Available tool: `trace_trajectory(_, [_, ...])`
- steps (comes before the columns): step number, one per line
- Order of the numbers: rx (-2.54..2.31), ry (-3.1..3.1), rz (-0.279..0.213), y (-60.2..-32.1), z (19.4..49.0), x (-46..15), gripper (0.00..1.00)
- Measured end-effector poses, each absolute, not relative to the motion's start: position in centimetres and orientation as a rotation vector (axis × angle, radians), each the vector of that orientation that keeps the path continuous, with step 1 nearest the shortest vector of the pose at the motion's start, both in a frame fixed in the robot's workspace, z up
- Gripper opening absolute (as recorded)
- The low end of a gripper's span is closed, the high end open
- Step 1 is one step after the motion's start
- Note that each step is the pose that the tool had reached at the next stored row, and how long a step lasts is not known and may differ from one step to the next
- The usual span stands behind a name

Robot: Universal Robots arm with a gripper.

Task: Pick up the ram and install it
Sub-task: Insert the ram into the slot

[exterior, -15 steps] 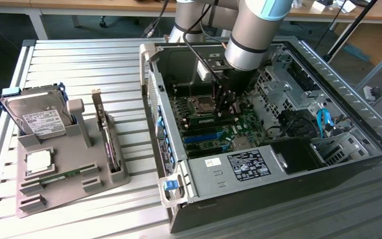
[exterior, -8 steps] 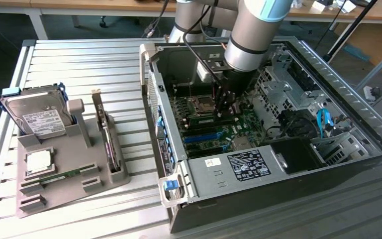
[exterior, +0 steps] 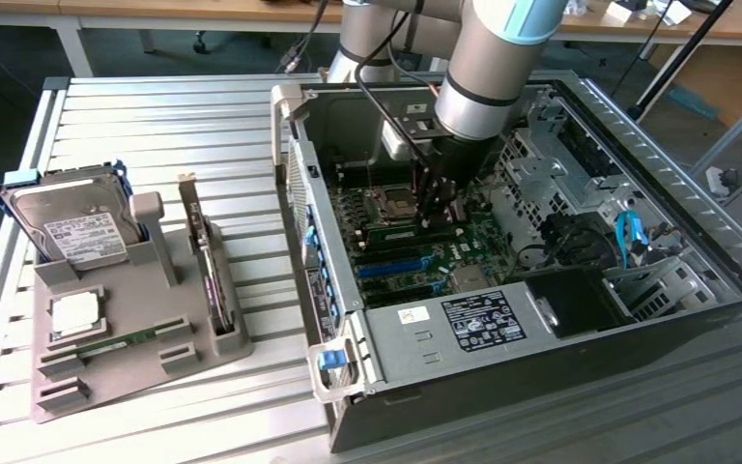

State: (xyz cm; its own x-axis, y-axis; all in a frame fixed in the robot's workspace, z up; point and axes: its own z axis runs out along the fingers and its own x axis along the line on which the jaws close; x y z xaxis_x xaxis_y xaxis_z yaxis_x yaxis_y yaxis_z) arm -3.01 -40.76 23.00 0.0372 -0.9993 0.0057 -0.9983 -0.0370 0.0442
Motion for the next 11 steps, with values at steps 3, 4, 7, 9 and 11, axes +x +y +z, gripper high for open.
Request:
trace_trajectory(3, [2.237,-2.155,-0.042,-40.73,22.97,-3.01,0.14])
trace_trajectory(4, [2.237,-2.155,-0.042,-40.72,22.96,-3.02,0.14])
trace_trajectory(7, [2.239,-2.155,-0.045,-40.66,22.92,-3.07,0.14])
trace_trajectory(9, [2.24,-2.154,-0.045,-40.66,22.92,-3.07,0.14])
trace_trajectory(11, [2.24,-2.155,-0.045,-40.66,22.91,-3.08,0.14])
